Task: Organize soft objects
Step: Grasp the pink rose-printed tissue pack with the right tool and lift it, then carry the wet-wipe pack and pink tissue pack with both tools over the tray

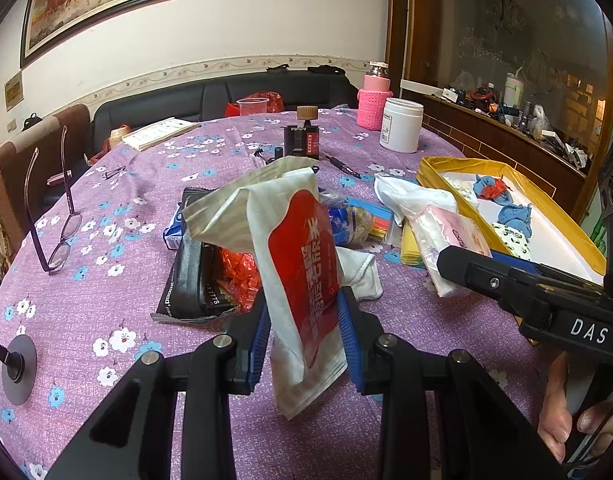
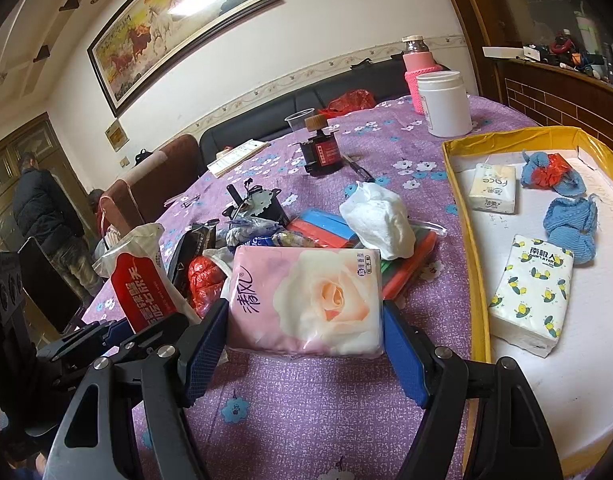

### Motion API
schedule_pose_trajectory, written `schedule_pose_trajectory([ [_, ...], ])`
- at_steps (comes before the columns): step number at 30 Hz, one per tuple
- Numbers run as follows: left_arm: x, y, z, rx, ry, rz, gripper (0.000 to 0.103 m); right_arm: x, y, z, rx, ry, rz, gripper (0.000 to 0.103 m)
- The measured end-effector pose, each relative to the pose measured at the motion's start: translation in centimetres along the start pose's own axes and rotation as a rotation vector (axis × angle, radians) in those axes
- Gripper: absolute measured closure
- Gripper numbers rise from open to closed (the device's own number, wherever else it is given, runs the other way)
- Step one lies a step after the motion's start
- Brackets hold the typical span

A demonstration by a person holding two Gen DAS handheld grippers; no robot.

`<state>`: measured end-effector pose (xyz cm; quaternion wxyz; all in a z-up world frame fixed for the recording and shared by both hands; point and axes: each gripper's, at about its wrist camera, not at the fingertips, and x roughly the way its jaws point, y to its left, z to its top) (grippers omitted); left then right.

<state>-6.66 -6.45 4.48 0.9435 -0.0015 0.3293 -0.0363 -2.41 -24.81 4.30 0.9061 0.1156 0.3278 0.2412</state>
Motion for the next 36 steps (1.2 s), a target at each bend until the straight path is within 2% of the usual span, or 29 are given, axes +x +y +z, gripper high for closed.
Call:
schedule_pose_trajectory([
  [19, 0.0, 0.0, 0.0, -0.001, -0.005, 0.007, 0.072, -0.2, -0.1, -0.1, 0.003, -0.009, -0.018, 0.024],
  [25, -0.3, -0.2, 0.1, 0.005, -0.006, 0.022, 0.072, -1.3, 0.6, -0.4, -0.01, -0.016, -0.019, 0.024],
  [36, -1.9, -2.8, 0.4, 0.045, -0.023, 0.004, 0.072, -5.5, 0.0, 0.5, 0.011, -0.094, -0.027, 0.024],
])
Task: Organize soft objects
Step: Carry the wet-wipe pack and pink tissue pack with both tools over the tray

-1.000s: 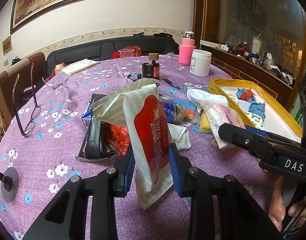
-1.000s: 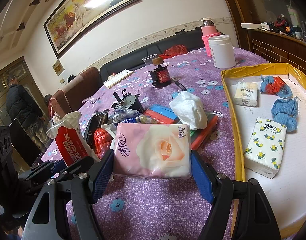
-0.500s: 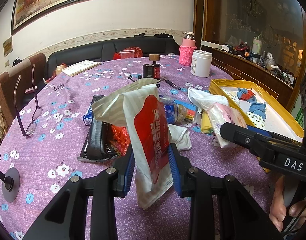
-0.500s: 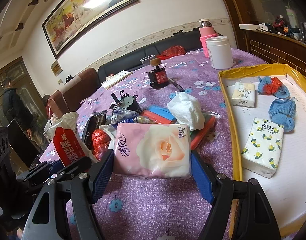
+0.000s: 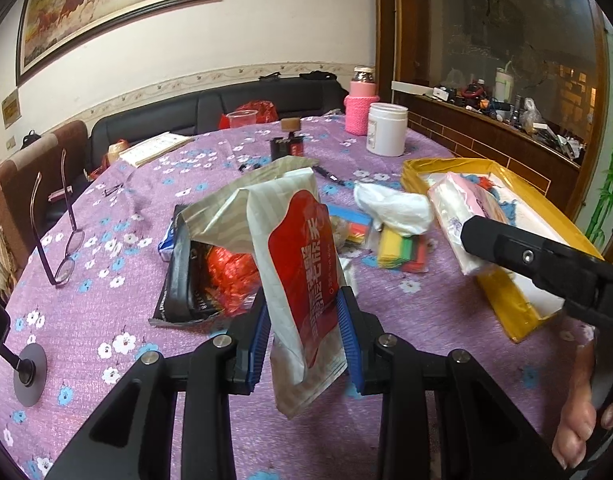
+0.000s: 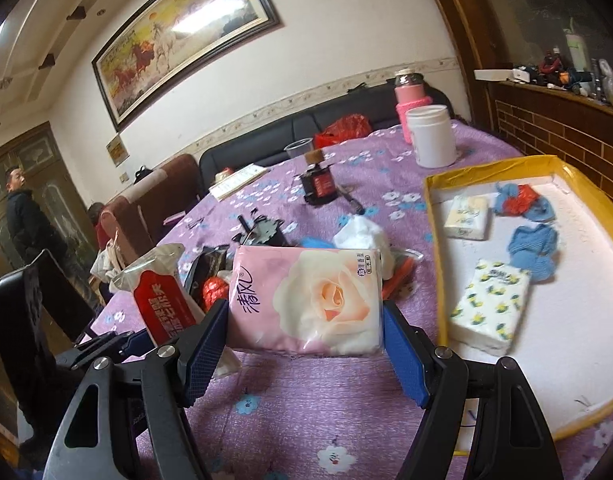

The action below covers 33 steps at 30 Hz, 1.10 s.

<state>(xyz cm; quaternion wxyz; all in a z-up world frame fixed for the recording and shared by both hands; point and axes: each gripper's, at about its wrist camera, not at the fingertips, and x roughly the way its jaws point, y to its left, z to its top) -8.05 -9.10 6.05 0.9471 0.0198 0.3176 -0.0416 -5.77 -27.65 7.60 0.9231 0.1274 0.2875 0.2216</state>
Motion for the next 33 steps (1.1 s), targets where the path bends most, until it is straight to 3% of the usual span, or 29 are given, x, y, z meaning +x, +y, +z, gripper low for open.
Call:
schedule_pose_trajectory([
  [5, -0.1, -1.8, 0.2, 0.04, 0.006, -0.01, 0.071, -1.3, -1.4, 0.3, 0.032, -0.027, -0.001, 0.024],
  [20, 0.8, -6.9, 2.9, 0.067, 0.052, -0.148, 0.072, -5.1, -7.2, 1.2, 0.144, -0.108, -0.059, 0.024],
  [26, 1.9, -10.0, 5.8, 0.096, 0.07, -0.226, 0.072, -6.8, -10.8, 2.3, 0.207, -0.134, -0.151, 0.024],
  [33, 6.3, -16.1, 8.9, 0.138, 0.17, -0.344, 0.072, -8.0, -14.6, 3.8, 0.277, -0.113, -0.267, 0.024],
])
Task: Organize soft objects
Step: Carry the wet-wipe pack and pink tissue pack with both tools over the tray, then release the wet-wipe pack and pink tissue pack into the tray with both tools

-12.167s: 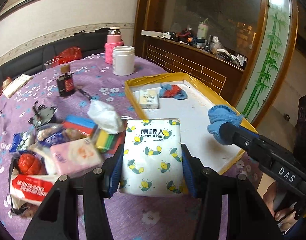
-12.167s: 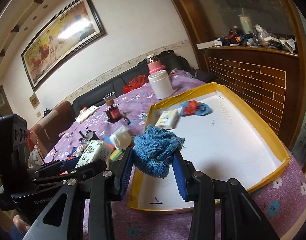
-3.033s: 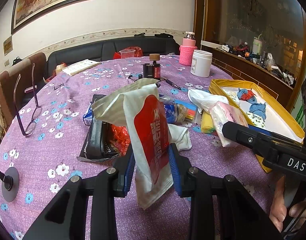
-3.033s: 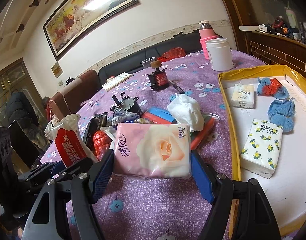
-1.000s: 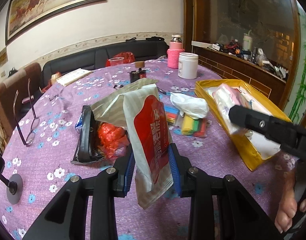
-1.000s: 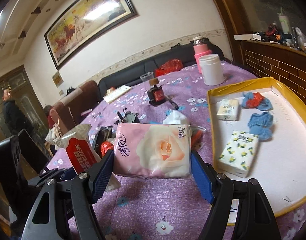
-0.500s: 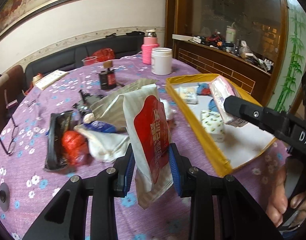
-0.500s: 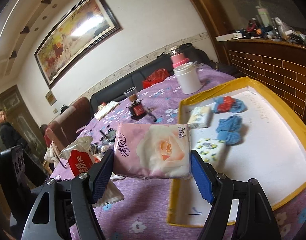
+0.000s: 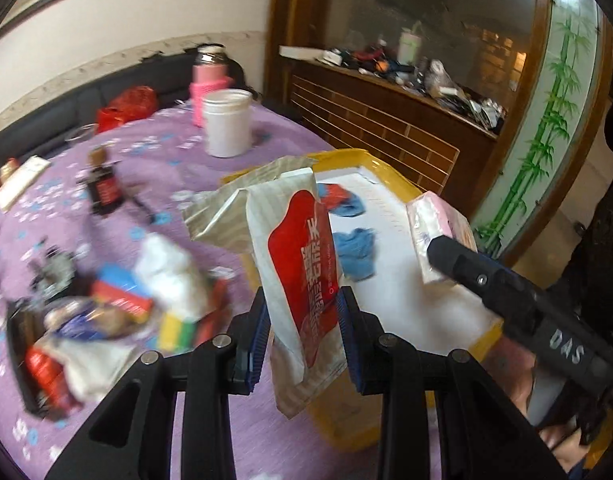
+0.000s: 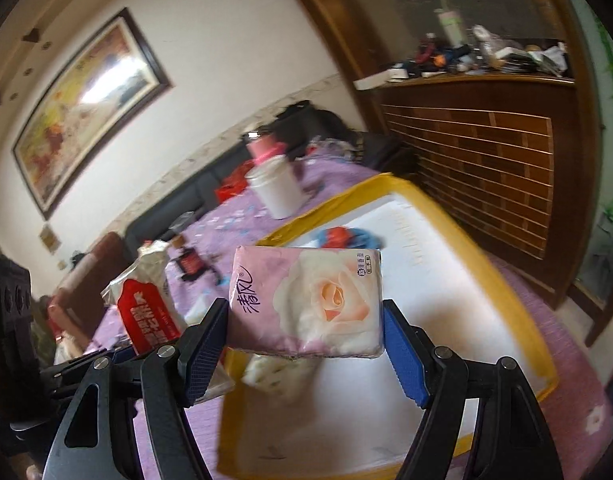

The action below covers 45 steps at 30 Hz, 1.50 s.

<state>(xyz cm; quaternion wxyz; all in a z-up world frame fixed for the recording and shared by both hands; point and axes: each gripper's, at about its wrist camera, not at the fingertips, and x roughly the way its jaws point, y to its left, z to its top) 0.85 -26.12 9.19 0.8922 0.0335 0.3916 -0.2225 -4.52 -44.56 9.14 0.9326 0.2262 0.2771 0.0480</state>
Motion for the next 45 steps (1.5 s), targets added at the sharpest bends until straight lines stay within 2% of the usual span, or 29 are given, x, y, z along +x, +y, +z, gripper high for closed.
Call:
schedule_pose_trajectory([
  [4, 3.7, -1.7, 1.5, 0.013, 0.054, -0.017, 0.072, 0.0, -1.3, 1.2, 0.004, 0.006, -0.062, 0.024],
  [7, 5.8, -1.9, 2.3, -0.014, 0.083, -0.038, 0.072, 0.1, -2.4, 1.9, 0.019, 0.015, -0.085, 0.024],
  [13, 7.8, -1.7, 2.1, -0.035, 0.104, -0.055, 0.072, 2.0, -3.0, 3.1, -0.025, 0.077, -0.143, 0.024],
  [20, 8.8, -0.8, 1.8, -0.056, 0.112, -0.082, 0.072, 5.7, -3.4, 4.9, -0.039, 0.151, -0.196, 0.024],
  [27, 8.6, -0.5, 1.4, -0.055, 0.092, -0.109, 0.072, 9.7, -3.9, 5.1, 0.0, 0.239, -0.21, 0.024],
  [32, 8.7, 0.1, 1.4, -0.085, 0.092, -0.137, 0.07, 10.7, -3.7, 5.2, 0.006, 0.271, -0.208, 0.024],
  [34, 8.6, 0.2, 1.4, -0.09, 0.084, -0.144, 0.062, 10.7, -3.6, 5.3, 0.004, 0.269, -0.213, 0.023],
  [36, 8.3, 0.2, 1.4, -0.092, 0.068, -0.144, 0.047, 10.9, -3.6, 5.4, 0.011, 0.279, -0.204, 0.023],
  [45, 7.2, -0.7, 1.6, -0.055, 0.019, -0.131, 0.041, 9.0, -3.4, 5.2, 0.044, 0.206, -0.166, 0.022],
])
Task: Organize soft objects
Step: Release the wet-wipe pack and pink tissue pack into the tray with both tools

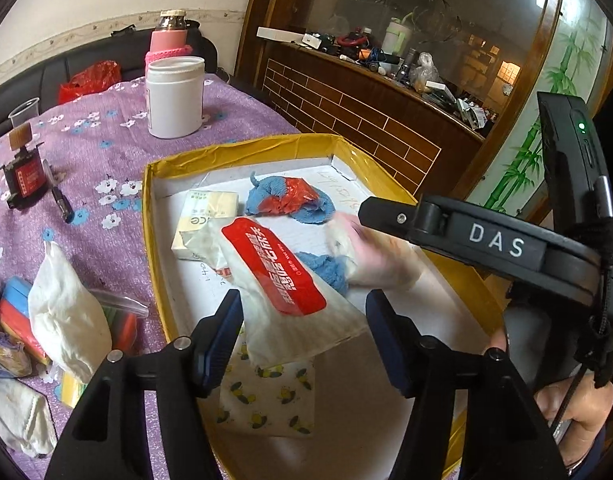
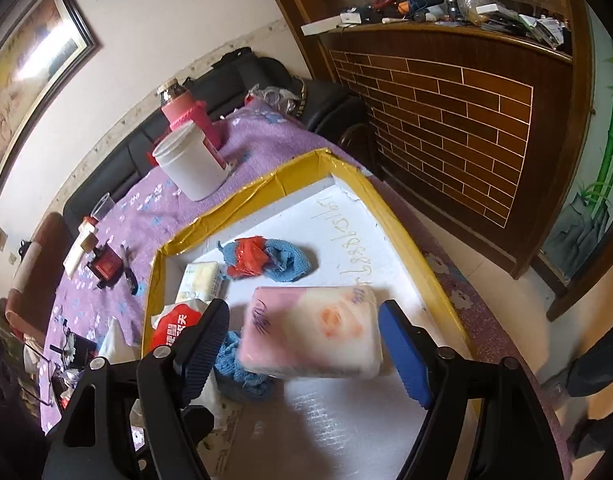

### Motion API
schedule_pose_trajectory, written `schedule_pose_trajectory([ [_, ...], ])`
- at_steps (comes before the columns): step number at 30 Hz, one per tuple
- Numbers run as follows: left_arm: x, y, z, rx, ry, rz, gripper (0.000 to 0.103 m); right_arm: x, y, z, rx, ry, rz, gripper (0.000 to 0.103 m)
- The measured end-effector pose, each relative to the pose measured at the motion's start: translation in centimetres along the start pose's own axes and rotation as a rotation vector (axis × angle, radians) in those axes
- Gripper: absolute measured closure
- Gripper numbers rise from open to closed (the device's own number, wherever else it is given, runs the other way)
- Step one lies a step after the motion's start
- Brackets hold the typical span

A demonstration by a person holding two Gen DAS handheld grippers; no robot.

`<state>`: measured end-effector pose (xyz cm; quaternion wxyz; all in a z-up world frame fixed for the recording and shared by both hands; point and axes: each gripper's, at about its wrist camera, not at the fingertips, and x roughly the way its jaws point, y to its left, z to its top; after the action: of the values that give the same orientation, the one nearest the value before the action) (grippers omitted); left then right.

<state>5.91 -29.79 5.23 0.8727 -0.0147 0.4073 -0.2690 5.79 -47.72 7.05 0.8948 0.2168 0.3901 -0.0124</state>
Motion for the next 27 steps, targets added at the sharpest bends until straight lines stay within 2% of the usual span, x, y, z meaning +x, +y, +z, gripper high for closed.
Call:
schedule_pose_trajectory([
  [5, -1.4, -0.6, -0.2, 0.035, -0.074, 0.035, 0.041, -3.3, 0.2, -1.2, -0.001, -0.096, 0.02, 0.022],
  [9, -2.8, -1.6, -0.2, 0.083, -0.147, 0.049, 0.029, -6.0, -0.3, -2.7, 0.008, -0.166, 0.005, 0.02],
  [11, -3.3, -2.1, -0.1, 0.099, -0.159, 0.056, 0.028, -7.1, -0.8, -3.5, 0.019, -0.186, 0.018, 0.02],
  [21, -5.0, -3.5, -0.8, 0.096, -0.073, 0.072, 0.028, -9.3, -1.0, -5.3, 0.028, -0.223, 0.061, 0.02],
  [27, -8.2, -3.3, -2.4, 0.108, -0.081, 0.117, 0.023, -9.3, 0.1, -6.3, 0.014, -0.209, 0.076, 0.02],
])
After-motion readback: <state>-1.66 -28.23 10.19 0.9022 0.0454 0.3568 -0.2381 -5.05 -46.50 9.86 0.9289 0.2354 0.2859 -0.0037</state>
